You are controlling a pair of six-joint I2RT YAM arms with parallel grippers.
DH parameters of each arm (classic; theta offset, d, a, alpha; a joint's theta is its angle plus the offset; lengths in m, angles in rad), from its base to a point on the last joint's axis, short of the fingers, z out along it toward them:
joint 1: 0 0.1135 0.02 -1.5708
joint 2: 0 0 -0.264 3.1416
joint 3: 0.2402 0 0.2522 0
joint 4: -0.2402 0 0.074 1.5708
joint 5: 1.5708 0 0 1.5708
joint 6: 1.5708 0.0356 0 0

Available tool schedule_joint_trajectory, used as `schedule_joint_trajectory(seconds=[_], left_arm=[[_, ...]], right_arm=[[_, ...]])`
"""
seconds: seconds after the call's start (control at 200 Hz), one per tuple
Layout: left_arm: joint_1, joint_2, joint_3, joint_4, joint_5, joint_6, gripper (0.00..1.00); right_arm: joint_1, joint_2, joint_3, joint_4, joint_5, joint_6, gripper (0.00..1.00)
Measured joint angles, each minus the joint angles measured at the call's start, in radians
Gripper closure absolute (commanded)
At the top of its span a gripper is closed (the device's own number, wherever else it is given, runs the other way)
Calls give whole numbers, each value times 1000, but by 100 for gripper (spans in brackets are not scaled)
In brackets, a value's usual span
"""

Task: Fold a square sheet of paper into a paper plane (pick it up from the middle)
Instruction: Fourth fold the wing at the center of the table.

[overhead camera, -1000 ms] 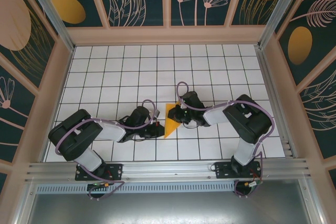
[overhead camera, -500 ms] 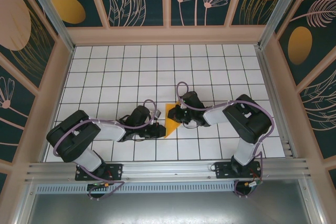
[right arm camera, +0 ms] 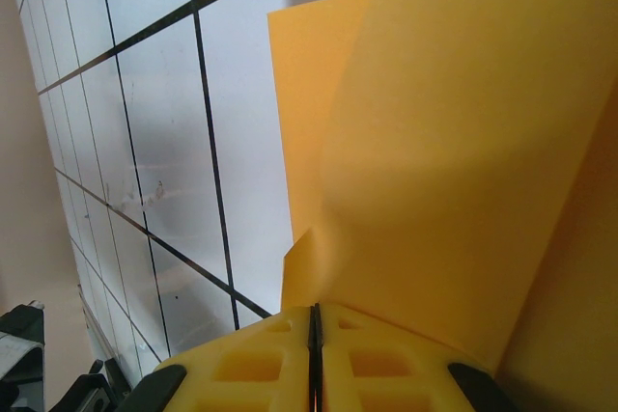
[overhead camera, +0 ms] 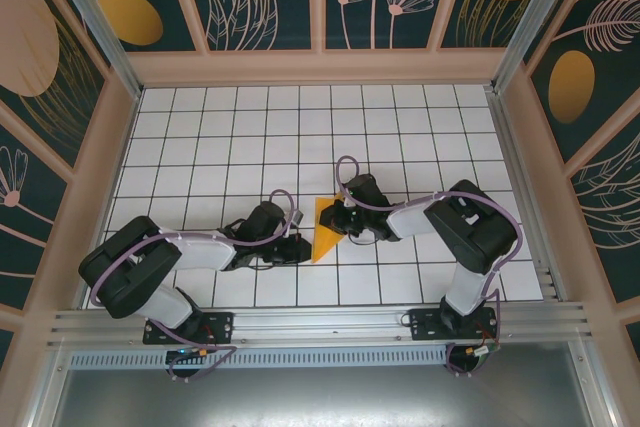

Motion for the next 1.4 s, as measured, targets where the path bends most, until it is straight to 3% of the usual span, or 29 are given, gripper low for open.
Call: schedule_joint_trajectory(seconds=[0.19,0.57,0.765,0.901,1.066,1.401], left_arm=[[0,22,0,1,4,0,92],[0,-126,0,-36,-97,-16,75],[0,-71,10,-6,-69,-16,73],[0,-7,20,19,-43,-20,77],[0,16,23,35,-26,-27,88],[0,58,25,39,-18,-27,90]], right_arm=[[0,0,0,0,0,0,89],[0,5,1,4,-2,0,89],[0,6,2,7,-2,0,89],[0,6,2,10,-2,0,89],[1,7,2,11,-2,0,89],[2,7,3,10,-2,0,89]])
